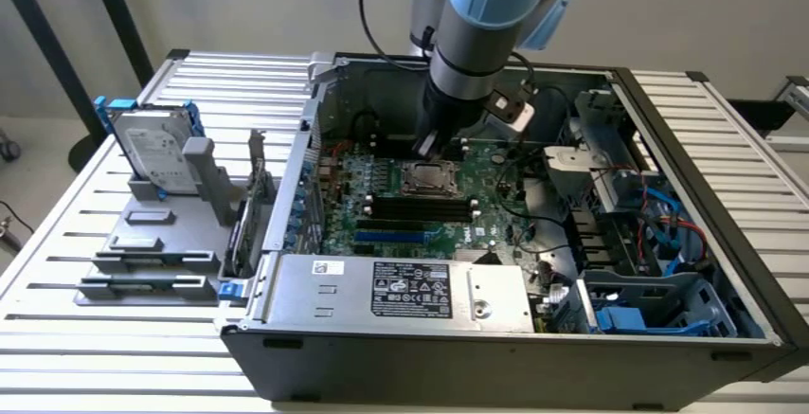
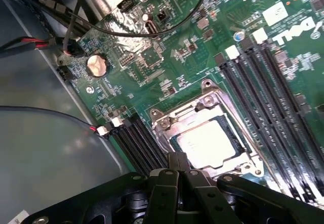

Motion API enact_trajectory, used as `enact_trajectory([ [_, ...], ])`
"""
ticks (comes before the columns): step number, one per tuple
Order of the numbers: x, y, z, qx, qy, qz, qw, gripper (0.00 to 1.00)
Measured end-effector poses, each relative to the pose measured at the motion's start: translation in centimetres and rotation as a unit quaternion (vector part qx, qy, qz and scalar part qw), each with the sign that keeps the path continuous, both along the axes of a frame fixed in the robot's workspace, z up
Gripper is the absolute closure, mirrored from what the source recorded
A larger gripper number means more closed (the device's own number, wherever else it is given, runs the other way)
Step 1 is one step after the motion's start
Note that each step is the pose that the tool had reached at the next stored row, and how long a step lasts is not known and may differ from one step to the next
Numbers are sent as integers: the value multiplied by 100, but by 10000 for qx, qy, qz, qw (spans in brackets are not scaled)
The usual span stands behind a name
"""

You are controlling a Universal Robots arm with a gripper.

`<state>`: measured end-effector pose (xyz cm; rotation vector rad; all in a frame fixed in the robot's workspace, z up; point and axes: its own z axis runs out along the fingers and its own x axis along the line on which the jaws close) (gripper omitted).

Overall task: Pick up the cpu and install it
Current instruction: 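Install the first cpu locking lever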

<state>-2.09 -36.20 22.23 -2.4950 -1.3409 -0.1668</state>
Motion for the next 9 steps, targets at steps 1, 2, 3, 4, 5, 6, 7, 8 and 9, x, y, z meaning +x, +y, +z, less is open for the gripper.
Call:
enact_trajectory([
  [1,-9,-30,10,2,1,0,10000,89],
  [2,-17,-60,20,6,1,0,10000,89],
  [3,-26,-91,30,9,2,0,10000,89],
  [4,-36,-124,39,12,3,0,10000,89],
  [5,-45,-156,46,17,4,0,10000,89],
  [6,-53,-188,54,22,4,0,10000,89],
  [7,-63,-222,63,28,5,0,10000,89],
  [8,-70,-255,71,35,7,0,10000,89],
  [9,-78,-289,79,43,9,0,10000,89],
])
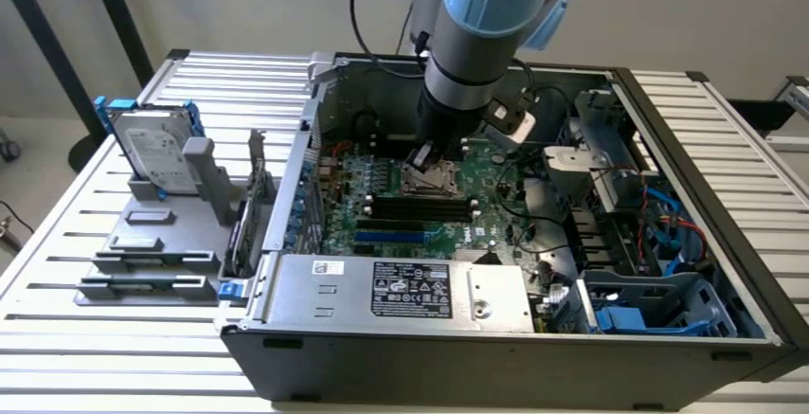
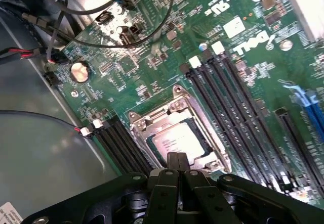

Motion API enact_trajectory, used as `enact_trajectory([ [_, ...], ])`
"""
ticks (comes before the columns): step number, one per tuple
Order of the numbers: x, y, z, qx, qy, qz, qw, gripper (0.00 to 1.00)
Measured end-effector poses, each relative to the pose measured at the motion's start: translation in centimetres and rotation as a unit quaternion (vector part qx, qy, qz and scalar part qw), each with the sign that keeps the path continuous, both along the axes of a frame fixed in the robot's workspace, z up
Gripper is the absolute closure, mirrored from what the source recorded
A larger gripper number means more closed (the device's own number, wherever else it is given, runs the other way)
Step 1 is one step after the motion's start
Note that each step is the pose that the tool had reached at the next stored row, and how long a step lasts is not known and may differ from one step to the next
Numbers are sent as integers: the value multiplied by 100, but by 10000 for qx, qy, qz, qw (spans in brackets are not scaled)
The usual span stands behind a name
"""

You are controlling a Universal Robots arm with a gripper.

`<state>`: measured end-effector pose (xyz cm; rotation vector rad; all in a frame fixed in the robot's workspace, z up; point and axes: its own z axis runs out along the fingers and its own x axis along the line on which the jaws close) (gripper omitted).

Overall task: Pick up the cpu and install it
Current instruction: 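Install the first cpu locking lever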

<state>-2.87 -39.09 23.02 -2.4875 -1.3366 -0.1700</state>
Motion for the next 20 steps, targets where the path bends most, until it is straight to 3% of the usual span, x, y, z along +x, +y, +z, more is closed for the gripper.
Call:
enact_trajectory([
  [6,-41,-196,50,59,14,-1,10000,89],
  [9,-75,-273,78,90,22,-2,10000,89],
  [16,-235,-355,139,182,46,-1,9998,89],
  [20,-293,-391,158,229,79,-6,9997,89],
])
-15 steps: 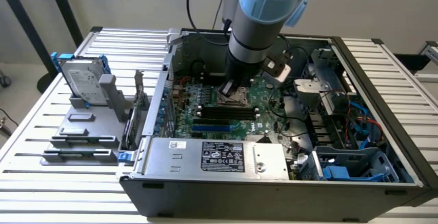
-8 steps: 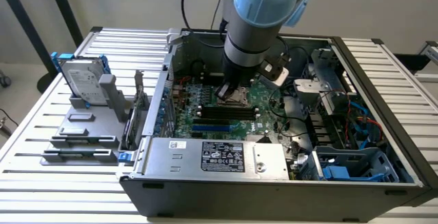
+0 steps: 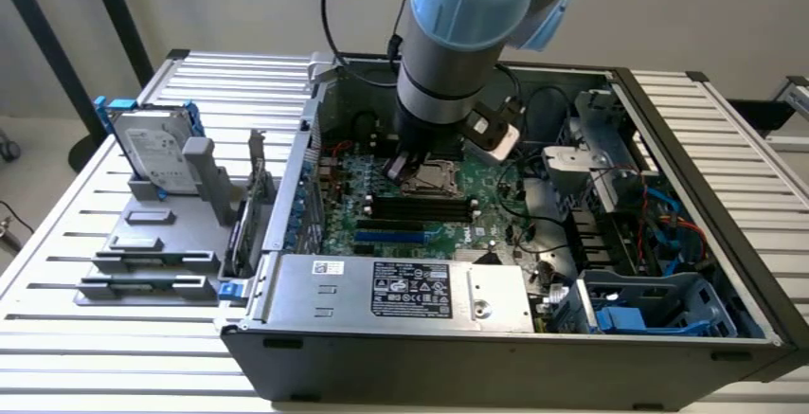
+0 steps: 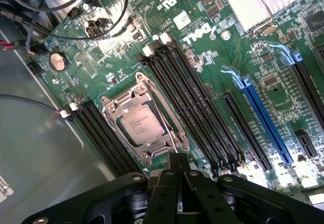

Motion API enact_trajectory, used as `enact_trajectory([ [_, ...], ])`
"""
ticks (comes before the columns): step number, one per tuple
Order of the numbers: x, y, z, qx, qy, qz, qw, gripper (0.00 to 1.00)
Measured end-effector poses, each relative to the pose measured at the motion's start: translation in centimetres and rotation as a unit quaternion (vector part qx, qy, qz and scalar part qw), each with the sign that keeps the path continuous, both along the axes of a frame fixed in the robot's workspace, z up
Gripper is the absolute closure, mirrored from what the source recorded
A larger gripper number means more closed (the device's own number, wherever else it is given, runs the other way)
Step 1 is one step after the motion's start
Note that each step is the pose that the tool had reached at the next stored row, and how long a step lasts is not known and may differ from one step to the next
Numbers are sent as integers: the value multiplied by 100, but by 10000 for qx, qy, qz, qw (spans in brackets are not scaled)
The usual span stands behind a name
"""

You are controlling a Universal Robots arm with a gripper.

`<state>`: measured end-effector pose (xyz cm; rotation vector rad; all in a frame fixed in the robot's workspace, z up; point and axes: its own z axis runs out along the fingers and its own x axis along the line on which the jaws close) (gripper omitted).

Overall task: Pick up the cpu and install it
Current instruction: 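Install the first cpu locking lever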

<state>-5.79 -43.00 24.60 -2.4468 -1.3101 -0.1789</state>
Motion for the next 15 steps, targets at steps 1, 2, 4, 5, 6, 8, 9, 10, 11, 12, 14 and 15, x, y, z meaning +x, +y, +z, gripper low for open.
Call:
enact_trajectory([
  [1,-9,-4,0,4,8,-1,10000,89],
  [2,-17,-5,-2,6,11,-2,10000,89],
  [4,-25,-4,-14,6,11,-3,10000,89],
  [5,-26,-5,-24,5,12,-1,10000,89],
  [6,-27,-5,-40,6,11,-2,10000,89],
  [8,-31,-5,-77,6,11,-2,10000,89],
  [9,-35,-5,-94,6,12,-3,10000,89],
  [10,-39,-4,-110,6,12,-3,10000,89],
  [11,-45,-2,-123,6,11,-2,10000,89],
  [12,-52,1,-134,6,12,-2,10000,89],
  [14,-71,10,-155,6,11,-2,10000,89],
  [15,-81,17,-164,6,12,-2,10000,89],
])
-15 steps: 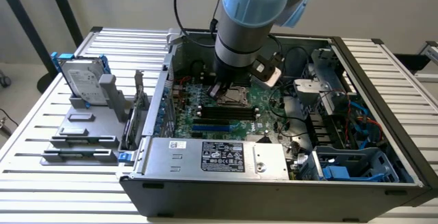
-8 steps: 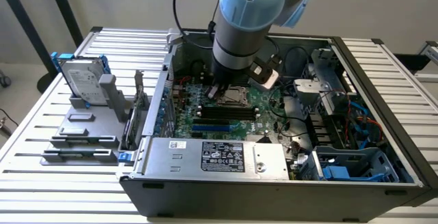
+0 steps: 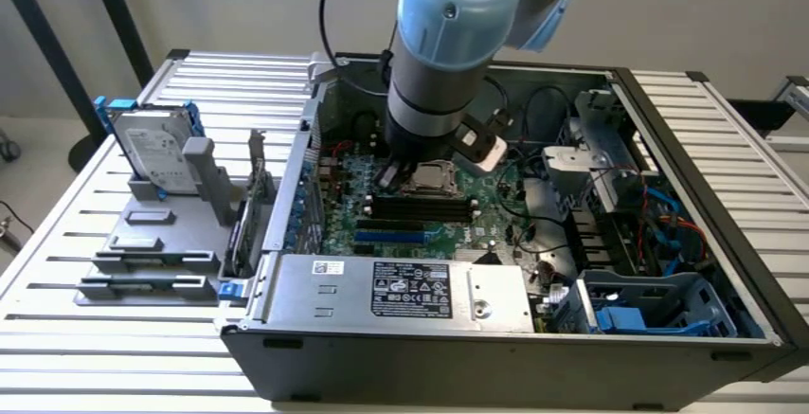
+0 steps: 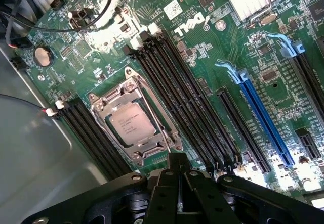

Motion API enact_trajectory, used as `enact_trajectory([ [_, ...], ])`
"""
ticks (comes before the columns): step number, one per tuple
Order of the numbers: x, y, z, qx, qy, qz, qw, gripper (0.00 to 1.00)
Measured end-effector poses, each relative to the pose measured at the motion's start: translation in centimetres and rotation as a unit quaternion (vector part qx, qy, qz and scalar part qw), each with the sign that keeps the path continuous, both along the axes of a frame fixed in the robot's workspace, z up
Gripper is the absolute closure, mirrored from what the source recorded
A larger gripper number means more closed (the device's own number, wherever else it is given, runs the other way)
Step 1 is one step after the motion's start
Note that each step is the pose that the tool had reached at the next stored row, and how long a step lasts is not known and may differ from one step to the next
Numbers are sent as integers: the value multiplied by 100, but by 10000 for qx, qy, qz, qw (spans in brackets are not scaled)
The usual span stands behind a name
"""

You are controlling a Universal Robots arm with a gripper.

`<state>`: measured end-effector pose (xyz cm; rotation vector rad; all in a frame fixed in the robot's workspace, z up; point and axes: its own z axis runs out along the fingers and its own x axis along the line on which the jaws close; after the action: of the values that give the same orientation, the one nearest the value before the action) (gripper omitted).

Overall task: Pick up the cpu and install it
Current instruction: 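Install the first cpu locking lever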

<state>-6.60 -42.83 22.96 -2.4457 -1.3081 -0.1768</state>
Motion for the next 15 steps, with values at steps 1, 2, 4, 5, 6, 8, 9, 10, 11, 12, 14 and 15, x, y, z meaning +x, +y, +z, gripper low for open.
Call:
enact_trajectory([
  [1,-7,8,-10,0,0,0,10000,89],
  [2,-14,18,-22,0,0,0,10000,89],
  [4,-25,37,-53,1,0,0,10000,89],
  [5,-31,47,-69,1,0,0,10000,89],
  [6,-38,56,-87,1,0,0,10000,89],
  [8,-50,72,-120,0,0,0,10000,89],
  [9,-55,78,-136,1,0,0,10000,89],
  [10,-61,85,-149,1,0,0,10000,89],
  [11,-65,90,-163,1,0,0,10000,89],
  [12,-69,95,-176,1,0,0,10000,89],
  [14,-77,104,-205,0,0,0,10000,89],
  [15,-81,110,-220,1,0,0,10000,89],
])
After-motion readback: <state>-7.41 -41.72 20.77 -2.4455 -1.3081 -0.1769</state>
